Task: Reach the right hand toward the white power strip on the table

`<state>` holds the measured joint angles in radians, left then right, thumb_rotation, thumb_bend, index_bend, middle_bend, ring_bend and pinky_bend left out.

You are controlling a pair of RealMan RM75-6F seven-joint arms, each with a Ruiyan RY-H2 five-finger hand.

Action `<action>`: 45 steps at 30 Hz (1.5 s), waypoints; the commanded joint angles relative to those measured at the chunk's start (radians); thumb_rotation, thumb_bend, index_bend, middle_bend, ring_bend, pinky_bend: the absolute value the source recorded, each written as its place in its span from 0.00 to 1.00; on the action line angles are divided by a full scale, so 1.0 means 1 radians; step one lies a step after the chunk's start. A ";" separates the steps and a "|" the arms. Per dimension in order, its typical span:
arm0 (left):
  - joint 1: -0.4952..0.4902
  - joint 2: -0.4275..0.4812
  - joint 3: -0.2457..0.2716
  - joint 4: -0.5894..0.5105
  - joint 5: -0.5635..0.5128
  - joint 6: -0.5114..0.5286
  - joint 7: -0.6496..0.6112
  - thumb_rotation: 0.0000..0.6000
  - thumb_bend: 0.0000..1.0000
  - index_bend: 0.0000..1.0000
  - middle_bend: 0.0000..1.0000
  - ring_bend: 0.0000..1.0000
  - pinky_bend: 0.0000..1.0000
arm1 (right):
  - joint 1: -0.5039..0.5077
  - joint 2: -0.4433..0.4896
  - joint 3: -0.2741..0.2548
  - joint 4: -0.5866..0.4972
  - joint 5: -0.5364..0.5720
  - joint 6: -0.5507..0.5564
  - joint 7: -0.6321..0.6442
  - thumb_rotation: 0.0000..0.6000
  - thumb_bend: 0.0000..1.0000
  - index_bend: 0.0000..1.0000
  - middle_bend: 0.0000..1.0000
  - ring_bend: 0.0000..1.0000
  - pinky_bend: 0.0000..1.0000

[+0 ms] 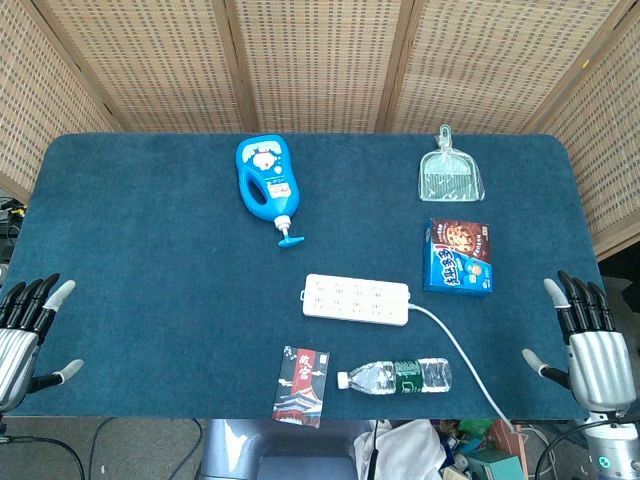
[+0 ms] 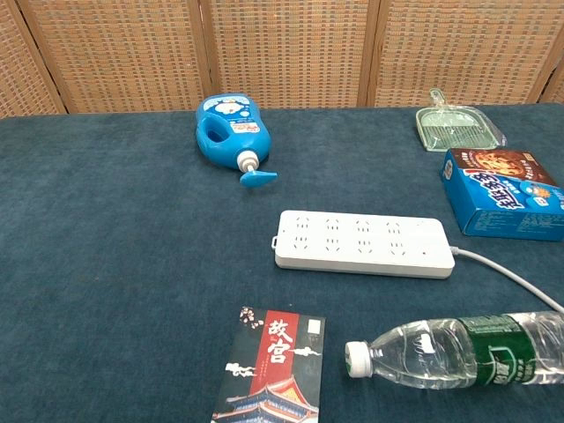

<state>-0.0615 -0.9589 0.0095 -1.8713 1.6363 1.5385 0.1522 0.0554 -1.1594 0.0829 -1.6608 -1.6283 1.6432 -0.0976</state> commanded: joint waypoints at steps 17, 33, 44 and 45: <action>-0.011 0.003 -0.020 -0.005 -0.049 -0.024 -0.006 1.00 0.00 0.00 0.00 0.00 0.00 | 0.093 0.003 0.036 -0.008 -0.035 -0.098 -0.034 1.00 0.00 0.00 0.29 0.25 0.30; -0.052 -0.016 -0.058 -0.018 -0.155 -0.094 0.048 1.00 0.00 0.00 0.00 0.00 0.00 | 0.426 -0.080 0.074 0.012 0.089 -0.615 0.025 1.00 0.69 0.15 0.94 0.96 1.00; -0.064 -0.014 -0.063 -0.020 -0.184 -0.115 0.048 1.00 0.00 0.00 0.00 0.00 0.00 | 0.501 -0.189 0.071 0.058 0.279 -0.751 -0.144 1.00 0.69 0.23 0.94 0.96 1.00; -0.064 -0.014 -0.063 -0.020 -0.185 -0.116 0.049 1.00 0.00 0.00 0.00 0.00 0.00 | 0.505 -0.197 0.070 0.062 0.296 -0.755 -0.157 1.00 0.70 0.23 0.94 0.96 1.00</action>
<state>-0.1254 -0.9728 -0.0536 -1.8916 1.4517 1.4224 0.2015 0.5467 -1.3362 0.1549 -1.6104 -1.3620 0.9037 -0.2276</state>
